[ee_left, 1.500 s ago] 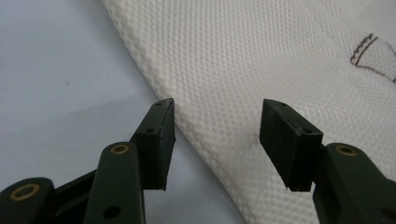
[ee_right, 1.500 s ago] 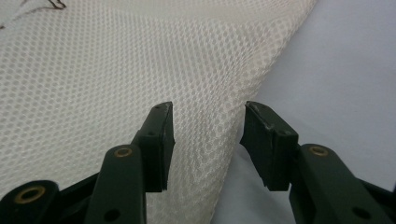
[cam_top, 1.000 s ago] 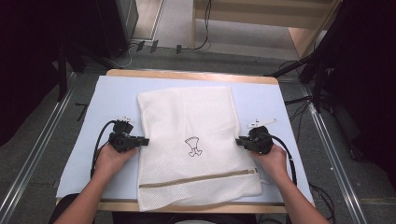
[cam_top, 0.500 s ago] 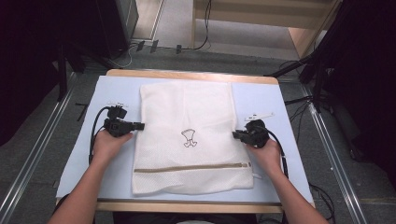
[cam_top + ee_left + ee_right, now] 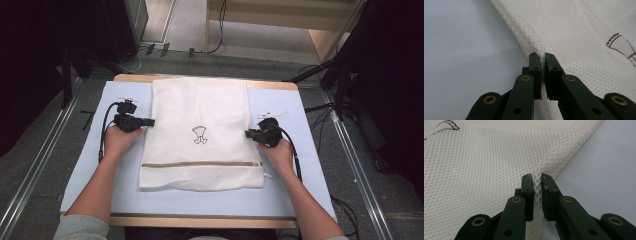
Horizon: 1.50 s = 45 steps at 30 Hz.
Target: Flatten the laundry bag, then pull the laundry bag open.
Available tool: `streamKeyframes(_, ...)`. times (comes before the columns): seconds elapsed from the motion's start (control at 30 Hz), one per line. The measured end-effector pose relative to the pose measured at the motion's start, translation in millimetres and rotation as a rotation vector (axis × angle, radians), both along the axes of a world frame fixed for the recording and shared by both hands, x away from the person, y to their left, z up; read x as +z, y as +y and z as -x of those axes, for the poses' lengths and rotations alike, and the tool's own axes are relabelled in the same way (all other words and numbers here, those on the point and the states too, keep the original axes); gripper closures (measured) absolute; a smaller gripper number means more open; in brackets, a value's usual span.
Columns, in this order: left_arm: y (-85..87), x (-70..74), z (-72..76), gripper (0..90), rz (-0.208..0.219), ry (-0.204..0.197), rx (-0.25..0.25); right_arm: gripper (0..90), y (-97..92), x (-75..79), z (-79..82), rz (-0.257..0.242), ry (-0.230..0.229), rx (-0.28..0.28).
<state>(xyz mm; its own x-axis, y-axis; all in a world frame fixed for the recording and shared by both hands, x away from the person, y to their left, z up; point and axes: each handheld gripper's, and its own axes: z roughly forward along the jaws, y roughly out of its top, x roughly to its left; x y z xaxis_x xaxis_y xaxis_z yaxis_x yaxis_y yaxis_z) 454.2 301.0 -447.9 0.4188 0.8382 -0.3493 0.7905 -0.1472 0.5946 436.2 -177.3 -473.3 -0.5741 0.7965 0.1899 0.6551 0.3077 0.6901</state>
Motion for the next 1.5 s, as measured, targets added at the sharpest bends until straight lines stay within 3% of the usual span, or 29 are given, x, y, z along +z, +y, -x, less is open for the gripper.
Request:
streamKeyframes(0.17,1.7,-0.3,0.1,76.0,0.02,0.0,0.012,75.7,-1.7,-3.0,-2.4,-0.027,0.006,0.0)
streamKeyframes(0.3,2.9,4.1,2.7,59.3,0.047,-0.002,0.008,67.8,-6.4,-0.7,-0.4,-0.034,0.014,0.002)
streamKeyframes(0.4,1.4,6.6,5.4,51.7,0.042,0.0,-0.005,63.0,-8.1,0.8,0.3,-0.051,0.029,-0.003)
streamKeyframes(0.6,-4.2,13.5,12.1,41.4,0.018,-0.005,-0.029,57.3,-9.3,7.6,4.0,-0.04,0.002,0.021)
streamKeyframes(0.93,-15.2,35.0,29.2,36.2,0.028,-0.067,-0.071,55.3,-19.3,18.2,14.0,-0.064,0.007,0.021)
streamKeyframes(1.5,-38.1,44.4,58.1,36.8,0.027,-0.088,-0.122,59.5,-30.4,29.7,56.0,-0.079,0.005,0.071)
